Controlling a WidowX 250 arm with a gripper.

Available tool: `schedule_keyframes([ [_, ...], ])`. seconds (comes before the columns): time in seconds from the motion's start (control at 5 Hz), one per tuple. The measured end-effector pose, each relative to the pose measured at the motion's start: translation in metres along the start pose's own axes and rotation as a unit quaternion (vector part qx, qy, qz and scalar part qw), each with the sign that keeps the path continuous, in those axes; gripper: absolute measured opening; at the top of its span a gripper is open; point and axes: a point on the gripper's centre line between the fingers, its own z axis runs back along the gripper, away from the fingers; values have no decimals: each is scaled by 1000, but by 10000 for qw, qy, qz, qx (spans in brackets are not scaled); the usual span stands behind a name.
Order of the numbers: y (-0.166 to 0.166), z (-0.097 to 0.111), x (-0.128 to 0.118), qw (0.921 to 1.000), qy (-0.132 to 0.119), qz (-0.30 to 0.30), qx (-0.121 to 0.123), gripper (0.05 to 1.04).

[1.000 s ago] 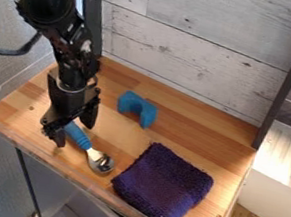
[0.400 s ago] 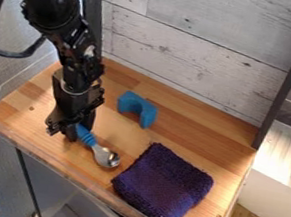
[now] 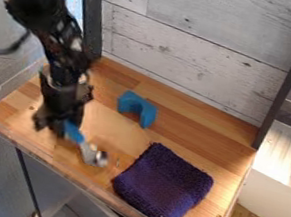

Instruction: Push the blue object to the right corner using the spatula

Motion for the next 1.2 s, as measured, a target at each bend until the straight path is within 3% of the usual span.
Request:
schedule_keyframes([
  [0.2, -3, 11, 20, 9995, -129, 224, -169, 409],
  [0.4, -16, 28, 41, 9967, -492, 302, -579, 409],
  [0.6, -29, 37, 54, 9907, -1144, 211, -711, 409],
  [0.8, -46, 51, 61, 9771, -1884, 183, -976, 409],
  [1.0, -54, 63, 69, 9629, -2444, 245, -1120, 409],
  [1.2, -64, 73, 78, 9549, -2654, 349, -1284, 409],
])
